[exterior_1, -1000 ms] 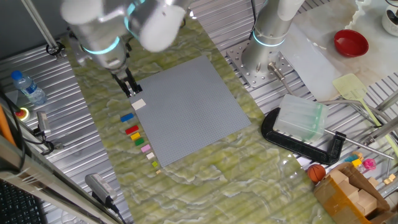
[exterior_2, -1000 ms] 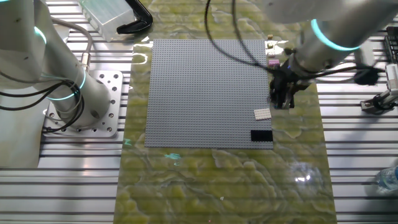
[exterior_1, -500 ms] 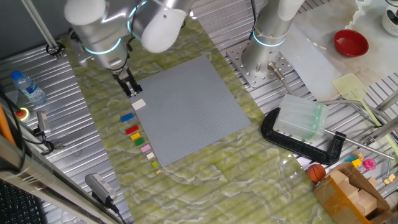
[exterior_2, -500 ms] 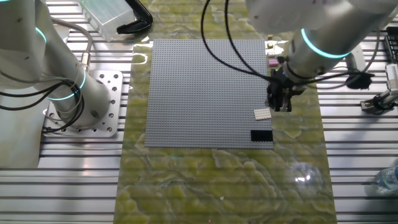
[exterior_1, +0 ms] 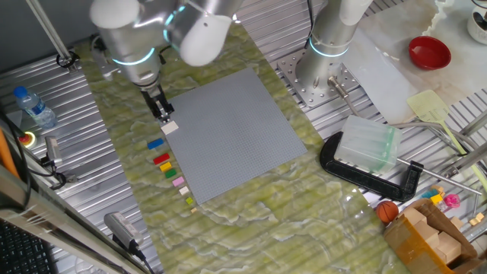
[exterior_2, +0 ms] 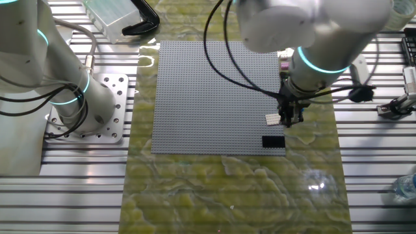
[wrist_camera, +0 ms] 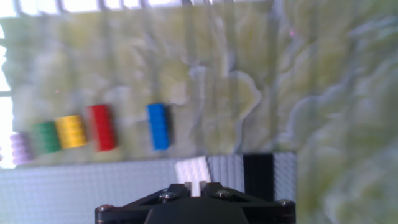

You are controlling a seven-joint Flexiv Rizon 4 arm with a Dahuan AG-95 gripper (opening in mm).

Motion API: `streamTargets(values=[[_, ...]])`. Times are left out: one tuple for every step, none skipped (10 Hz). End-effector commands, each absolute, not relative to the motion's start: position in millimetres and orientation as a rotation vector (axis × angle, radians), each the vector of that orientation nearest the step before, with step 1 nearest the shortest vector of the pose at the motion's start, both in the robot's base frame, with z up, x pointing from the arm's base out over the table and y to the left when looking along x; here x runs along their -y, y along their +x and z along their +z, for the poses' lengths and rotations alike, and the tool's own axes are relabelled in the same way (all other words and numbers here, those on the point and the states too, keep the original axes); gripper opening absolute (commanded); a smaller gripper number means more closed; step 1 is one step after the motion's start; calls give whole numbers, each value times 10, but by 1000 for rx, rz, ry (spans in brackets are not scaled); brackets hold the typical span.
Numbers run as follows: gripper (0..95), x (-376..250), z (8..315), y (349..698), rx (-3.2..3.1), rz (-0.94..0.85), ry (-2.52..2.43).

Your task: Build with small Lego blocks

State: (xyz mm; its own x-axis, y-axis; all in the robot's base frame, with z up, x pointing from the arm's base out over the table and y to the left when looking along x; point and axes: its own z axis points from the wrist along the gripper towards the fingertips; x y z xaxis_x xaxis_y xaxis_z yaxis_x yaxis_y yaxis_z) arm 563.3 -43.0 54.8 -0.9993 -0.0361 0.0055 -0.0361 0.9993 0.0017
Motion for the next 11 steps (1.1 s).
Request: streamTargets(values=[[380, 389, 467, 5687, 3132, -6, 73], [380, 371, 450, 5690, 3131, -6, 73], [380, 336, 398, 5696, 3131, -3, 65], [380, 334, 370, 5693, 3129, -1, 67], [380, 341, 354, 5673, 3120, 0, 98], [380, 353, 327, 5630, 3118, 0, 120], [380, 358, 311, 5600, 3120, 0, 130], [380, 363, 300, 5577, 3119, -1, 139], [380, 362, 282, 5553, 3118, 0, 142], [380, 361, 268, 5549, 3119, 1, 142], [380, 360, 260, 5551, 3120, 0, 143]])
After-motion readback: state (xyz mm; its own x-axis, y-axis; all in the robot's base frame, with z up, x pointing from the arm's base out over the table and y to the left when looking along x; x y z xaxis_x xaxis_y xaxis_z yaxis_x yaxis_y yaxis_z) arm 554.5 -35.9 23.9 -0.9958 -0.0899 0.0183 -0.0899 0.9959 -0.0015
